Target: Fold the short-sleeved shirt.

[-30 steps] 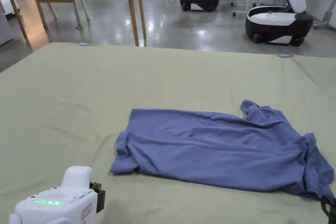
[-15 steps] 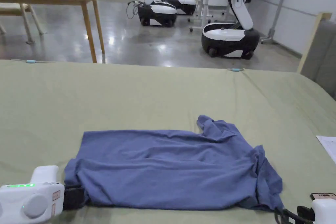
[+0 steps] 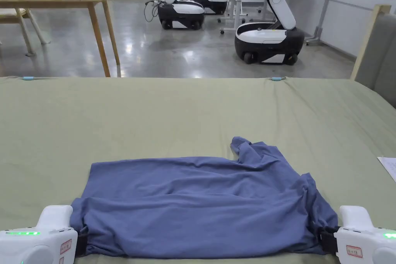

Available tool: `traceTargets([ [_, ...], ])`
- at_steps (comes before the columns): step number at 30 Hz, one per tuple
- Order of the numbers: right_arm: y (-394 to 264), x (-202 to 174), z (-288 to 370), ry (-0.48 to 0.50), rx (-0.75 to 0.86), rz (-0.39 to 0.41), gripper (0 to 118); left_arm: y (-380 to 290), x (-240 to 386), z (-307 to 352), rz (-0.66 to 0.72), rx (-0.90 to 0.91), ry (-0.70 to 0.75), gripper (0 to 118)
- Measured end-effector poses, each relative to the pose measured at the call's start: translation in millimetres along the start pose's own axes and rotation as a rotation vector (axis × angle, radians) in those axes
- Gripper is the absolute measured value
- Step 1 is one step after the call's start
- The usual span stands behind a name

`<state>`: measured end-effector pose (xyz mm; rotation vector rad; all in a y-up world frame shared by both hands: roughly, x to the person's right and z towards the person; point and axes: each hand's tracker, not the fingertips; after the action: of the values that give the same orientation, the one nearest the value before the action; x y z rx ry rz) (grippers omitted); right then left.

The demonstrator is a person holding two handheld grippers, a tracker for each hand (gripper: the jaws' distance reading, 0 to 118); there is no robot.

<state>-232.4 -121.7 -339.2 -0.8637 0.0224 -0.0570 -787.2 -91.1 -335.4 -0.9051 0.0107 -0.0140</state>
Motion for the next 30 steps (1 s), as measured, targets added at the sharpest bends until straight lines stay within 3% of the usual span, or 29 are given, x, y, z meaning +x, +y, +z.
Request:
traceTargets([
  [2, 4, 4, 10, 0.054, 0.009, -0.056, 12, 4, -2, 3, -0.004, 0.009, -0.002, 9],
  [5, 13, 4, 48, 0.054, 0.093, -0.049, 12, 9, -8, 28, 0.004, 0.101, 0.028, 9],
  [7, 20, 4, 79, 0.077, 0.14, -0.051, 12, 13, -16, 48, 0.035, 0.097, -0.032, 9],
  [11, 17, -8, 139, 0.105, 0.2, 0.008, 12, 8, -18, 98, -0.025, 0.175, -0.023, 9],
  [15, -10, -13, 172, 0.081, 0.212, 0.047, 12, -17, -34, 135, 0.009, 0.193, -0.059, 9],
  [22, -100, 0, 131, 0.038, 0.025, -0.065, 12, -95, -60, 103, 0.117, 0.024, -0.096, 9],
  [25, -117, 3, 121, 0.047, 0.043, -0.095, 13, -110, -55, 102, 0.132, 0.088, -0.076, 11],
  [26, -113, 2, 128, 0.065, 0.078, -0.106, 16, -110, -49, 109, 0.124, 0.129, -0.054, 18],
  [27, -107, -2, 135, 0.065, 0.109, -0.102, 41, -106, -42, 120, 0.097, 0.162, -0.017, 46],
  [28, -96, -10, 146, 0.043, 0.166, -0.08, 72, -99, -33, 131, 0.059, 0.223, 0.016, 83],
  [29, -86, -19, 156, 0.046, 0.228, -0.047, 96, -91, -27, 137, 0.018, 0.271, 0.023, 112],
  [30, -76, -30, 166, 0.059, 0.3, -0.016, 108, -83, -16, 148, -0.031, 0.332, 0.02, 118],
])
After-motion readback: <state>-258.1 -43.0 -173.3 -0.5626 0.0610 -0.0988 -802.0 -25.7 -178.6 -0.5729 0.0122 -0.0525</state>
